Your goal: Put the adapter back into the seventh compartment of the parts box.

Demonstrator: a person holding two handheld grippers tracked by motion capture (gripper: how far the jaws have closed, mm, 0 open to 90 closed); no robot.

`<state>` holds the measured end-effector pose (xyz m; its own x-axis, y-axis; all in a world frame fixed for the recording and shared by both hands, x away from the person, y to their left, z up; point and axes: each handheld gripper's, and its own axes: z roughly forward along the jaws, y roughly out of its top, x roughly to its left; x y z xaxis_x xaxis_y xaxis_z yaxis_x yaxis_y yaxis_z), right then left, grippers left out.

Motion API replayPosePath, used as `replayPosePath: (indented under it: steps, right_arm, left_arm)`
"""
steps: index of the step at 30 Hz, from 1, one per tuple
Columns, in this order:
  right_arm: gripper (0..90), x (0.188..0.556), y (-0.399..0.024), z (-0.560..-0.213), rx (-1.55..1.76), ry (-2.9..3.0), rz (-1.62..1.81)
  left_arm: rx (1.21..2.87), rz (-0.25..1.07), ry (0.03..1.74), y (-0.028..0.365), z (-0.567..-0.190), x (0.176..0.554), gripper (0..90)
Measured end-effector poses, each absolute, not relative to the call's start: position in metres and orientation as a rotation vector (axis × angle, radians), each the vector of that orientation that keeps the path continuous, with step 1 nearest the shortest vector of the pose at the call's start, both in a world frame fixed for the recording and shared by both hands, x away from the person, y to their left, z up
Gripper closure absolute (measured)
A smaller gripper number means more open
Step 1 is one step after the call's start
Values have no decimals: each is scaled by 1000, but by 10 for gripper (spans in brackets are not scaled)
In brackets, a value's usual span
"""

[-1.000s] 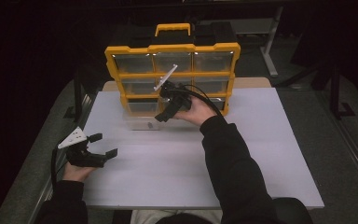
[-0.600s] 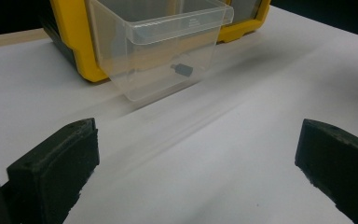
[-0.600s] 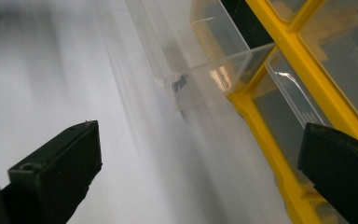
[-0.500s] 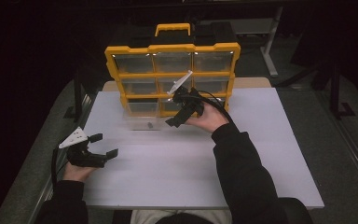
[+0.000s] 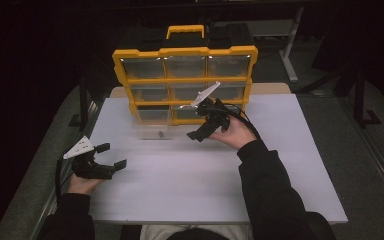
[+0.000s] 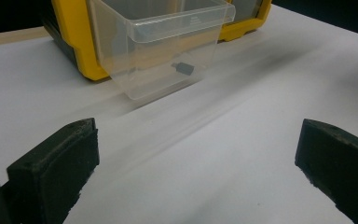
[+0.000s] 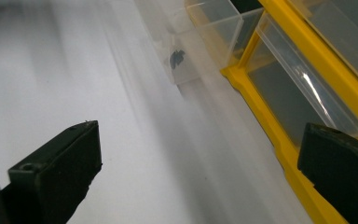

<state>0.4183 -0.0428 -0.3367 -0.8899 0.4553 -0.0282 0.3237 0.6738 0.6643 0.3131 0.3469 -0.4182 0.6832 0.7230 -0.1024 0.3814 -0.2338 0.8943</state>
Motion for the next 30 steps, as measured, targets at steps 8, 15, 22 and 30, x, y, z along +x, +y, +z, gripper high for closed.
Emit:
replayPosePath:
  steps: [8,15,22,30]
  right_arm:
    - [0,409,-60,-342,663,2672,1038]
    - [0,403,-75,-344,689,2647,1068]
    - [0,396,-92,-346,711,2632,1101]
    - [0,387,-113,-353,778,2609,1130]
  left_arm:
    - [1847,411,874,348,-418,313,0]
    - [1850,410,875,347,-418,313,0]
    - [1854,410,877,347,-419,313,0]
    - [1856,412,876,347,-419,313,0]
